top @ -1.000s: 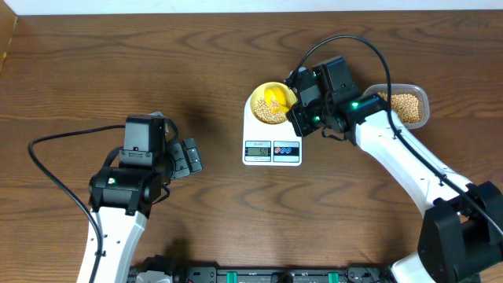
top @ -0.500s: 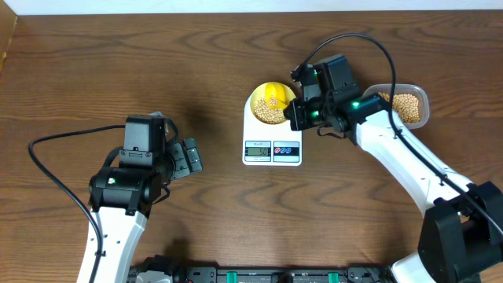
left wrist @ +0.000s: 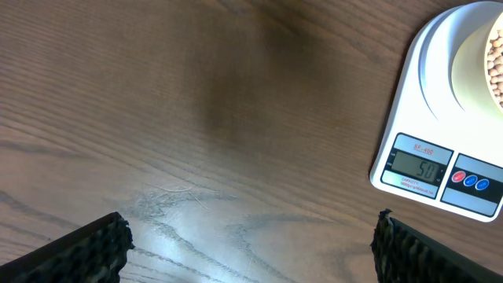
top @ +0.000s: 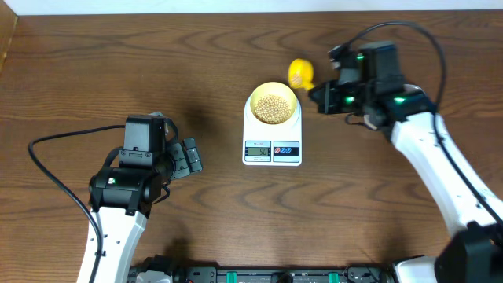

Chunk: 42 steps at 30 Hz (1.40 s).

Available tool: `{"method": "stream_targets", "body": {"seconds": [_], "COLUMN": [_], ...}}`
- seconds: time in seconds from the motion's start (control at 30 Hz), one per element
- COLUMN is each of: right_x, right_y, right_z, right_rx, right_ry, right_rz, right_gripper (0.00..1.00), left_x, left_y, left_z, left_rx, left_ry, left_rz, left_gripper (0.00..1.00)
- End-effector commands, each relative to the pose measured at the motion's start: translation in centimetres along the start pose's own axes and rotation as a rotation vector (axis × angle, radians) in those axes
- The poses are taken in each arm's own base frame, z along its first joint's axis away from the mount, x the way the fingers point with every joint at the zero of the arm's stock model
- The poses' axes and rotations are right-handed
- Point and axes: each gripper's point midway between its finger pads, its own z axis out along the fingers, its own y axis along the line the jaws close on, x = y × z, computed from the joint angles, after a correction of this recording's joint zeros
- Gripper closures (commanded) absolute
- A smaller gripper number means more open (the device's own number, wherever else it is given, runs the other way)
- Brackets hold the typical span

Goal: Scoop item into bowl and weigh 50g on scale
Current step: 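Carry the empty scoop right to the clear soybean tub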

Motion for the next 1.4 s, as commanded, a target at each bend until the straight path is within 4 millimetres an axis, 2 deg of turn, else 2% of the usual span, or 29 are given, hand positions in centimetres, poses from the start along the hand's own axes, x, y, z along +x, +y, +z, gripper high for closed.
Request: {"method": "stream_targets", "body": {"seconds": [0.0,0.17,0.3,0.4,0.57,0.77,1.07,1.2,1.37], "right_x": [-2.4,-2.4,-1.9,-1.0,-0.1,-0.1,0.9,1.1,1.4], "right_y": [0.4,-1.4,-3.7,-5.9,-8.5,-10.4,-13.4,-15.1,-16.1], "right_z": [-3.8,-7.7,-10.3,-11.7,-12.7,-13.0,-11.3,-11.4,-11.5], "right_rx": [-0.009,0.045,0.118,0.198,0.292,0.375,0.466,0.548,0.602], "right_ry": [-0.092,-0.129,-0.152,-0.144,-0.137,-0.144,-0.067,-0.062,-0.047], "right_rz": [0.023,0.086,0.203,0.270,0.327,0.335,0.324,0.329,0.319], "right_gripper": [0.99,0.99,0.99,0.99,0.99,0.99,0.99,0.99,0.99], "left_x": [0.0,0.0,0.0,0.0,0.0,0.0,0.0,0.0,0.0], "left_y": [0.5,0.5,0.5,0.5,0.5,0.5,0.5,0.5,0.5], "left_z": [0.1,0.1,0.1,0.1,0.1,0.1,0.1,0.1,0.1], "left_rx": [-0.021,-0.021,-0.021,-0.021,-0.021,-0.021,-0.021,-0.021,-0.021], "left_ry": [-0.001,-0.001,-0.001,-0.001,-0.001,-0.001,-0.001,-0.001,-0.001], "left_rz": [0.004,0.004,0.004,0.004,0.004,0.004,0.004,0.004,0.004], "left_gripper": [0.00,0.00,0.00,0.00,0.00,0.00,0.00,0.00,0.00]}}
